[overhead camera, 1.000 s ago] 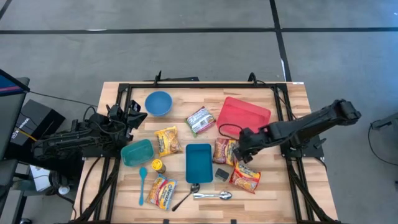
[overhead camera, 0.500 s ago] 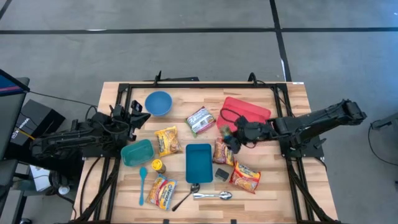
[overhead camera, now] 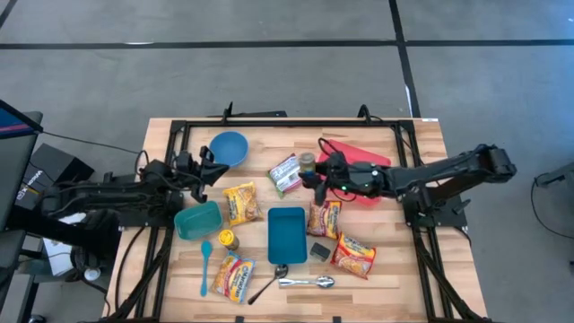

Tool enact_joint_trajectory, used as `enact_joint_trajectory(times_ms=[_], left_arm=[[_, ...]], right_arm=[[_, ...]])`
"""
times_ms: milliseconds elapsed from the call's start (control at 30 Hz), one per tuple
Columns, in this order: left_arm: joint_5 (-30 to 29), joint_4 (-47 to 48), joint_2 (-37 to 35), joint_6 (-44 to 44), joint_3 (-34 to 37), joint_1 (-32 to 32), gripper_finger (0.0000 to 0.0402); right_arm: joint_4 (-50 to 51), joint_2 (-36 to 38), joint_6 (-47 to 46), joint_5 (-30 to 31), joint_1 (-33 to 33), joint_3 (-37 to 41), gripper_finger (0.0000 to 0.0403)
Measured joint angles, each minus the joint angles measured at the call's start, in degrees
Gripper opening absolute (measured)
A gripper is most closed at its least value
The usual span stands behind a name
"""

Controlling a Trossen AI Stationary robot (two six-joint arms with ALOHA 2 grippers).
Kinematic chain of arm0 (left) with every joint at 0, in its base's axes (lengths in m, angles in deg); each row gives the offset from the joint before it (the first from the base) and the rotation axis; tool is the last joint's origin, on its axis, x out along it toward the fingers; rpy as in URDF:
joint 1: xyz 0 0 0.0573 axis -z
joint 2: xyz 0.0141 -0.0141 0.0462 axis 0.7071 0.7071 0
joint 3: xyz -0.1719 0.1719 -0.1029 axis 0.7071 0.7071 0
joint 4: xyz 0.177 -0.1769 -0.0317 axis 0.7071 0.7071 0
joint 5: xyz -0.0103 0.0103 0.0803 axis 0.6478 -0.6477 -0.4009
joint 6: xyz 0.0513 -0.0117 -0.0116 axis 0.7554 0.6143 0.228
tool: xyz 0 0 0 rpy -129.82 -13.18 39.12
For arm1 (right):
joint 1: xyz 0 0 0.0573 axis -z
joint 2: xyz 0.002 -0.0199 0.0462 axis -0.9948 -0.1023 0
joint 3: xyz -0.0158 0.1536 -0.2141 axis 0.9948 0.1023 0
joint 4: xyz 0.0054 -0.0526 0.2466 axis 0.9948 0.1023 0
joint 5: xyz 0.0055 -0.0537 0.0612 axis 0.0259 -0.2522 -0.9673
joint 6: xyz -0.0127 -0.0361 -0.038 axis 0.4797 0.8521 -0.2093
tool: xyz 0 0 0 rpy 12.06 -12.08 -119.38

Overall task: Pick & Place Food Item
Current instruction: Put the green seasoning bottle into the blue bin

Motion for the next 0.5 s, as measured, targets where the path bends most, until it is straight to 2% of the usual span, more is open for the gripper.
enact_joint_trajectory(times_ms=[200,367,500], left_arm=[[0.0,-4.5,5.7,-0.1,0.0,0.0,0.0003],[0.0,-7.2,9.5,-0.1,0.0,0.2,0.0005],[0.0,-10.5,12.4,0.0,-0.2,1.6,0.0026]], right_arm=[[-8.3,-5.5,3.6,-0.1,1.2,0.0,0.0183],[-20.8,-10.6,6.8,-0.1,1.5,0.0,0.0183],[-32.7,-15.0,9.1,-0.2,1.9,0.0,0.0183]])
